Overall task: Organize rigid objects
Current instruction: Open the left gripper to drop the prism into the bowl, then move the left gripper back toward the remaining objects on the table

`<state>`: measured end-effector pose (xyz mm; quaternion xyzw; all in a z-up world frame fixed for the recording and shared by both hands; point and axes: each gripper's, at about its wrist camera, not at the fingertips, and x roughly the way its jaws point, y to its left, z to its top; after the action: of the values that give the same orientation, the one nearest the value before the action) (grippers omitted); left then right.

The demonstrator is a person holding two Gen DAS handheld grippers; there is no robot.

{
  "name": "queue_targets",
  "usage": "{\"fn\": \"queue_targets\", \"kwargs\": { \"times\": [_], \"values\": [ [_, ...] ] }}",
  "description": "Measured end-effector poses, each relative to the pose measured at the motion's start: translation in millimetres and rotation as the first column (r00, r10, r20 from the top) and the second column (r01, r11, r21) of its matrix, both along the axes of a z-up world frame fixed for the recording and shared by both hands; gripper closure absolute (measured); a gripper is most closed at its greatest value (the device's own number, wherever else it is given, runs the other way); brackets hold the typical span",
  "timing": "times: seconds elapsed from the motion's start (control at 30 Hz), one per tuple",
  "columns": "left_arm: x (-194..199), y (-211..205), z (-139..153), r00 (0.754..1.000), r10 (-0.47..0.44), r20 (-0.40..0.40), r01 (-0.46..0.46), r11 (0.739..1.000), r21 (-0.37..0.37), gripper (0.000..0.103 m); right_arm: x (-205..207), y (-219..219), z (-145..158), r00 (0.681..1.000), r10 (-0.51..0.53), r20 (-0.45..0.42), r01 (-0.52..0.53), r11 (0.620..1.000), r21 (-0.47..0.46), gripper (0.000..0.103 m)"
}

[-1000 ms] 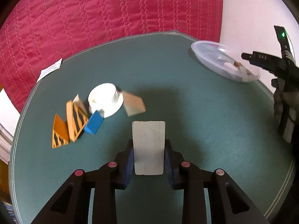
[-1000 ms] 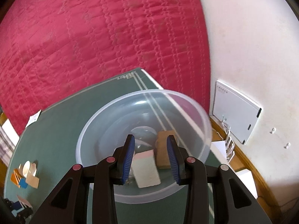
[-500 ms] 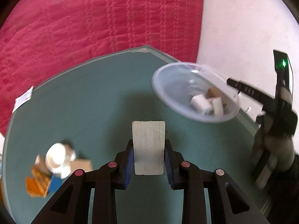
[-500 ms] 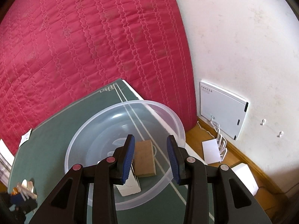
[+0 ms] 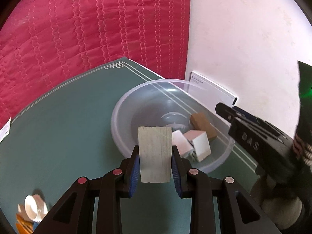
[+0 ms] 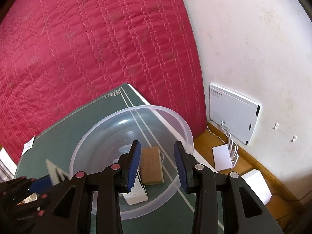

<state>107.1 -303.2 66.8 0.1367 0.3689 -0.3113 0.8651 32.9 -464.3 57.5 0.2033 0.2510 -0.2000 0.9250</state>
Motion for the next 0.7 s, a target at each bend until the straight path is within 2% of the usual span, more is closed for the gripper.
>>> {"fn": "queue_targets", "kwargs": {
  "times": [0.17,0.2,0.23,0.3,0.33,0.43,0.7],
  "values": [
    [10.6,-7.0,-4.1,1.000,0.017,0.002,-0.017,1.000,0.005,0.069,-0.3,0.0,-0.2,1.000,0.003,-0.002,-0.003,1.000,-0.001,0.066],
    [12.6,-6.5,-5.1,1.000,0.024,-0.001,-0.024,1.000,0.006,0.059,-0.2,0.2,-0.2,1.000,0.002,-0.002,-0.002,1.000,0.000,0.066],
    [14.4,-3.9,-6.3,0.999,0.036,-0.002,-0.036,0.999,0.005,0.044,-0.1,0.2,-0.1,1.000,0.002,-0.002,-0.002,1.000,0.000,0.066],
    [16.1,1.2,-7.1,0.998,0.054,0.012,-0.054,0.999,-0.001,0.028,-0.1,0.3,-0.1,1.000,0.001,-0.003,-0.001,1.000,0.000,0.066],
    [16.3,4.3,-7.2,0.998,0.061,0.022,-0.061,0.998,-0.004,0.024,0.1,0.0,0.1,1.000,0.002,-0.003,-0.002,1.000,0.000,0.066],
    [17.2,12.3,-8.0,0.996,0.083,0.036,-0.083,0.997,-0.002,0.016,0.0,-0.1,0.2,1.000,0.003,-0.003,-0.003,1.000,-0.001,0.066],
    [11.0,17.1,-11.6,0.989,0.111,0.098,-0.116,0.992,0.041,0.006,0.1,-0.9,0.1,1.000,0.003,-0.004,-0.003,1.000,0.001,0.066]
  ]
}}
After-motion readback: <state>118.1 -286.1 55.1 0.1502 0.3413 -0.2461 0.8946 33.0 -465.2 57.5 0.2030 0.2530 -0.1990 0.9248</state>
